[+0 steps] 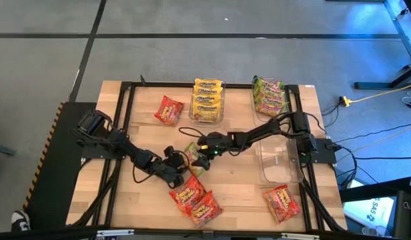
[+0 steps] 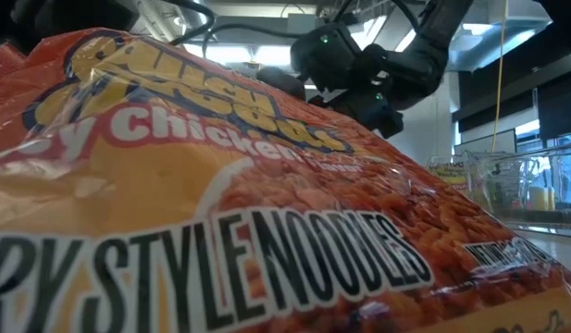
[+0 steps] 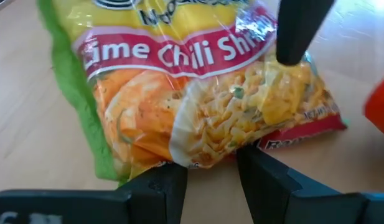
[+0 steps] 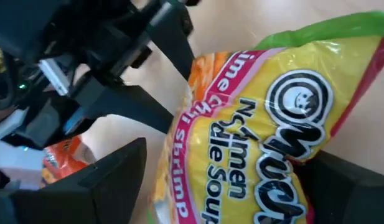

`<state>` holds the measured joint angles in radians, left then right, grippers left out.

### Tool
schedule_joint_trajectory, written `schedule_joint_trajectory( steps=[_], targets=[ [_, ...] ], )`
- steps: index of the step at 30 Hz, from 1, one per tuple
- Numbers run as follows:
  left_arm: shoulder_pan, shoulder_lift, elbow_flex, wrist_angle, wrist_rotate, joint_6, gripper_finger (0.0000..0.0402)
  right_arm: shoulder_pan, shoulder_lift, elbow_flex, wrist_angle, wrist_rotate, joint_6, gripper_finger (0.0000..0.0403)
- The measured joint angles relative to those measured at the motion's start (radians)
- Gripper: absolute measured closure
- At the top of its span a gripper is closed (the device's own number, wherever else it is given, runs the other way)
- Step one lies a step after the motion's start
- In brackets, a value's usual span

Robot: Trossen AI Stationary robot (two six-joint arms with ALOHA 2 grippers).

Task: Sort Maruchan noodles
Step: Put the green noodle pack into the top right transparent bin

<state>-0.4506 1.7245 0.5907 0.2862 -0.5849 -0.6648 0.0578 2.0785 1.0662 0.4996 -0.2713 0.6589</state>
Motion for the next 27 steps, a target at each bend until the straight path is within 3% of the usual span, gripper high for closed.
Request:
schedule_joint_trajectory(
  steps=[17, 24, 27],
  targets=[
    [-0.013, -0.003, 0.001, -0.005, -0.077, 0.026, 0.0268, -0.002, -0.079, 0.012, 0.009, -0.081, -0.197, 0.0068],
    [-0.012, -0.003, 0.001, 0.001, -0.125, 0.039, 0.0268, -0.004, -0.079, 0.009, -0.102, 0.046, -0.196, 0.0068],
    [-0.012, -0.005, 0.003, 0.025, -0.136, 0.048, 0.0268, -0.005, -0.076, 0.007, -0.114, 0.048, -0.185, 0.0068]
  ],
)
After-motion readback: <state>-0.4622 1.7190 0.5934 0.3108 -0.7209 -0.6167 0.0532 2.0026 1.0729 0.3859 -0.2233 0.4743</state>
